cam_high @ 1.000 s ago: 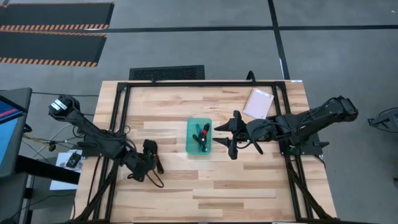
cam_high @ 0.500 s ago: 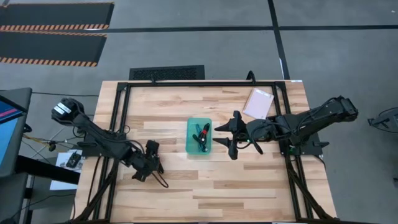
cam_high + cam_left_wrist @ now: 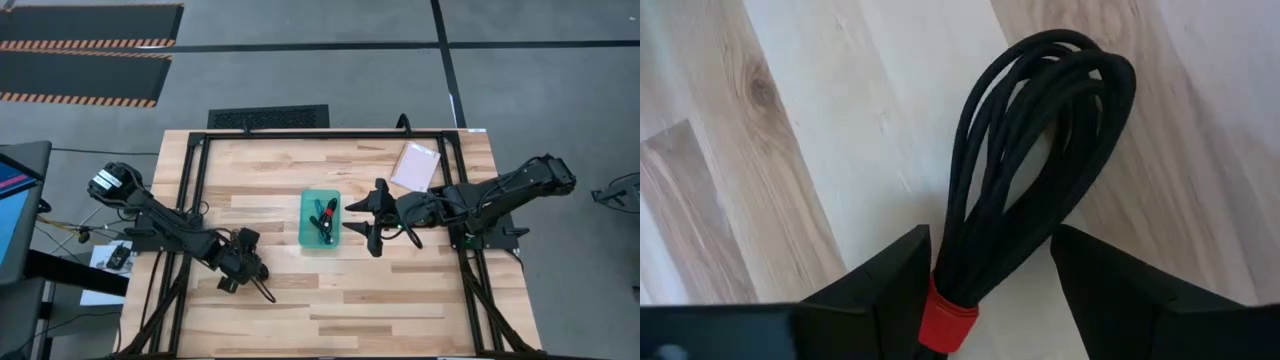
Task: Pick and place USB-C Cables
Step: Put the black charger cable into the green bin
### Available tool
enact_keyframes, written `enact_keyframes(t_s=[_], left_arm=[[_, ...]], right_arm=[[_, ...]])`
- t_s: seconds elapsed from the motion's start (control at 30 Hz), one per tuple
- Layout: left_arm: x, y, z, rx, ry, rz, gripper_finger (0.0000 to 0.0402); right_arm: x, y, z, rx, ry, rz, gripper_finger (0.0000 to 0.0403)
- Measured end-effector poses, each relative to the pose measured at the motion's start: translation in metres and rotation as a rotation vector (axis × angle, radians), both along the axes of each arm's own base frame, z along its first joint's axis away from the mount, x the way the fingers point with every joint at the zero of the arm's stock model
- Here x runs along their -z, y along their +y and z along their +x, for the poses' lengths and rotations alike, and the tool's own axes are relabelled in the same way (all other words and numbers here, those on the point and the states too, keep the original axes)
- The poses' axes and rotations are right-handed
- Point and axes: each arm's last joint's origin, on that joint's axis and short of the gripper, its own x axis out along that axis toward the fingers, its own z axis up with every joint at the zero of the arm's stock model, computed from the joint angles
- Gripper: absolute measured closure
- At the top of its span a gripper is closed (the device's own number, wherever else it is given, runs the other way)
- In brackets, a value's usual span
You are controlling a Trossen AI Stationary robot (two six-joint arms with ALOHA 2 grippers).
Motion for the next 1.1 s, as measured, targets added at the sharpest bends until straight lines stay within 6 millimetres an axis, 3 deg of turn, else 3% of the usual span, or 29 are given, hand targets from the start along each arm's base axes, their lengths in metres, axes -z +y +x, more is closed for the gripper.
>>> enact_keyframes(t_s=[0.37, 0.5, 0.8, 1.0, 1.1], left_arm=[[0.004, 0.001, 0.002, -0.012, -0.003, 0.021, 0.0205], [0.004, 0.0, 0.002, -0.007, 0.003, -0.001, 0.0243], [0.004, 0.0, 0.004, -0.043, -0.028, 0.001, 0.0383], [0.0, -0.002, 0.009, -0.103, -0.11, 0.015, 0.0383], [-0.011, -0.002, 0.012, -0.144, -0.172, 0.006, 0.0386]], right_arm=[[0.0, 0.0, 0.0, 0.0, 0.001, -0.001, 0.0177], [0.0, 0.0, 0.0, 0.0, 0.001, -0.001, 0.0177], [0.0, 0.0, 0.0, 0.0, 0.0, -0.001, 0.0177], [-0.001, 0.0, 0.0, 0.0, -0.012, 0.001, 0.0177], [-0.006, -0.002, -0.004, 0.003, -0.034, 0.007, 0.0177]])
